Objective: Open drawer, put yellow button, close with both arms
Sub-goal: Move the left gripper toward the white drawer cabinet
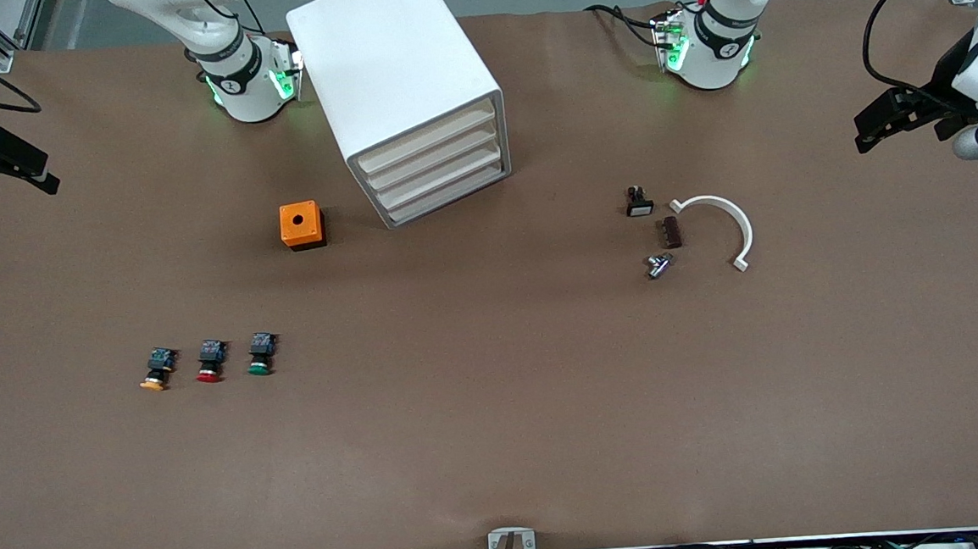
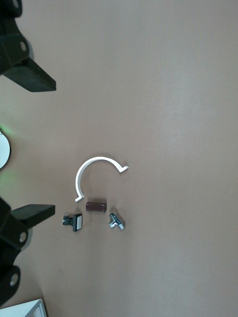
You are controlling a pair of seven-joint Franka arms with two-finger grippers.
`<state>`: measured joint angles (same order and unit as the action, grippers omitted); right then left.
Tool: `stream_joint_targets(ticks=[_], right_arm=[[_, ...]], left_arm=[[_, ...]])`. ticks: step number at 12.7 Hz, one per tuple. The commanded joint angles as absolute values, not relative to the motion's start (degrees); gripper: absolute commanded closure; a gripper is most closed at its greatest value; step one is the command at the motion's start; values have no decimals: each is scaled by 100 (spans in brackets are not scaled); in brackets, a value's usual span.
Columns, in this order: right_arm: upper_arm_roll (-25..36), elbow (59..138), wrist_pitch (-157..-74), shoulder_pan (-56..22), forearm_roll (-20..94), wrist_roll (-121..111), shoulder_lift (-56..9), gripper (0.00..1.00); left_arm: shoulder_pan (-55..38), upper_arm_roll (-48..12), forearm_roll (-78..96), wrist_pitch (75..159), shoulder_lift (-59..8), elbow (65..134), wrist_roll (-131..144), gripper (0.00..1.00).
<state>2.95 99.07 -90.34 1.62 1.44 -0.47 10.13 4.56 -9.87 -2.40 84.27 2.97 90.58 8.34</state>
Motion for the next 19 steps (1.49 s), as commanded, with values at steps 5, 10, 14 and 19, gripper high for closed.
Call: stream_joint_targets(ticks=[5,10,14,19], right_arm=[[299,9993,-9070,141,176,-9,1134,0],[299,9984,-9079,141,193,-9,1134,0],[299,9976,-9079,141,211,-9,1134,0],[308,9827,-9018,141,211,0,1064,0]], left_arm=[[606,-984,-334,8297,202,8736,765,0],[695,-1002,-325,8288,-43,8745,808,0],[677,-1011,-255,8279,-412,8815,1097,0],[361,-1090,16,8480,-1010,8815,2318,0]])
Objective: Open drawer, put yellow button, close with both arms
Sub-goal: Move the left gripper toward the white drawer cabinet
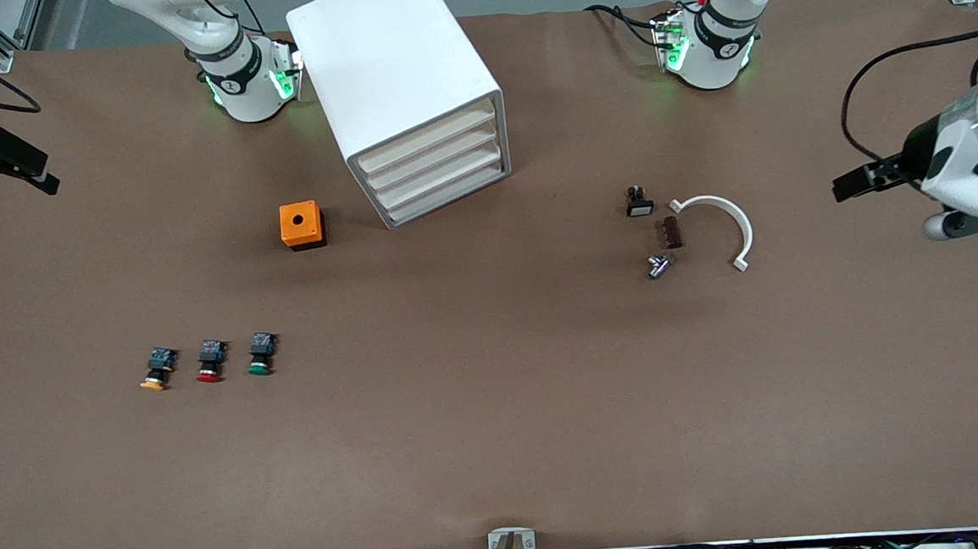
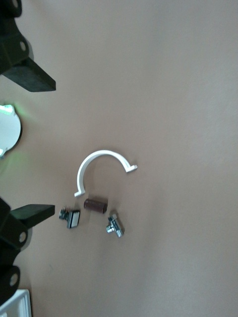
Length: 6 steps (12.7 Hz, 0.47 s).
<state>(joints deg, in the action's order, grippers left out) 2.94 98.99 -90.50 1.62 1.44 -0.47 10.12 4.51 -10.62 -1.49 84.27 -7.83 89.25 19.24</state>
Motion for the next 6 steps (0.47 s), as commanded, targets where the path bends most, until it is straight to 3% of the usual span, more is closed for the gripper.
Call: stream_joint_targets(ticks=[1,6], right_arm=[[299,9809,-9087,141,176,-9,1046,0],[334,9387,-9105,219,149,-26,406,0]], left_arm=[[317,-1133,148,8525,-1133,8815,2564,0],[-34,-1169,992,8736,-1739,8780,4242,0]])
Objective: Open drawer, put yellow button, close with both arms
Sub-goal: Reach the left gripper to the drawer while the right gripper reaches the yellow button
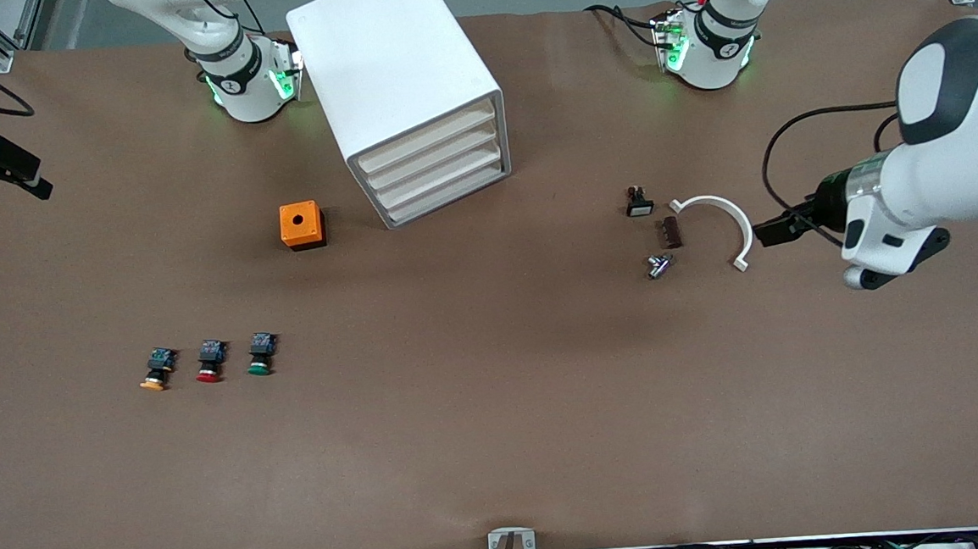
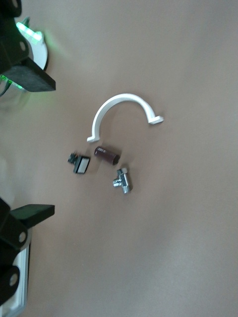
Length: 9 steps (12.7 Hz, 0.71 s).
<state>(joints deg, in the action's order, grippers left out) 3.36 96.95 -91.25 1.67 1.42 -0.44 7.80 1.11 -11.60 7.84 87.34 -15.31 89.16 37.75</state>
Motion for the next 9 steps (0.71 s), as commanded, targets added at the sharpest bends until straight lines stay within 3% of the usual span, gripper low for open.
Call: stream_joint_targets(ticks=[1,4,5,9], right_arm=[[343,9361,-9114,237,132,-26,204,0],[352,9272,-9524,290,115,-359,-358,0],[360,9246,-9571,351,79,-413,-839,0],[360,9648,-10551,588,97,-501,-1211,0]], left_arm=[[-131,-1169,1185,8789,-1871,8763,4550,0],[-552,-1160,1266,8921,-2205,8754,5771,0],[-719,-1160,1266,8930,-2302,8754,6062,0],[-1133,-1169,1773,8921,-2548,8745,7395,0]])
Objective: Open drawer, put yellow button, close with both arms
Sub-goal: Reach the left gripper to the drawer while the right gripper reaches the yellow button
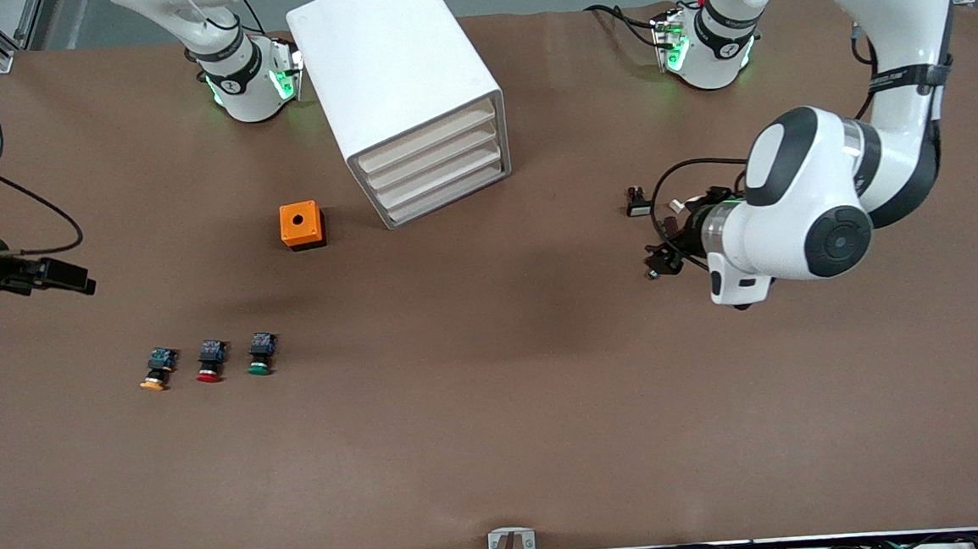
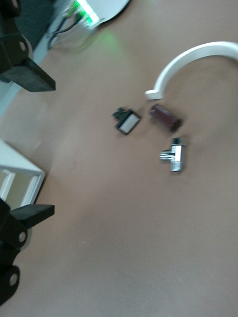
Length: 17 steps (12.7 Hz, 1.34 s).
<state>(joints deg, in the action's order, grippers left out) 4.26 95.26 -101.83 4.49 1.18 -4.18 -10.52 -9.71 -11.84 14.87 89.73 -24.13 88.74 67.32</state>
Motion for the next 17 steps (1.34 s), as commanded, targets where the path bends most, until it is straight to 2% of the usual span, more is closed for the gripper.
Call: stream_joint_targets(ticks=[1,4,6,10,14,17], right_arm=[[360,9955,-11069,667,88,-510,-1291,0],[352,10975,-12800,843,97,-501,-1519,0],[352,11214,-13480,896,123,-414,-1879,0],[352,11363,-14043,844,149,-53,-2381,0],[360,11549,-14738,747,141,9,-2768,0],[360,11531,-15134,782,123,9,-3058,0]], left_arm=[[-1282,-1169,1880,8921,-2618,8745,7896,0],[-1809,-1169,2126,8921,-2864,8736,9513,0],[-2073,-1169,2398,8921,-3110,8571,10297,0],[-2469,-1169,3487,8930,-3778,8218,12055,0],[-2602,-1151,5199,8930,-4209,8209,12855,0],[-2732,-1160,5467,8930,-4280,8209,13595,0]])
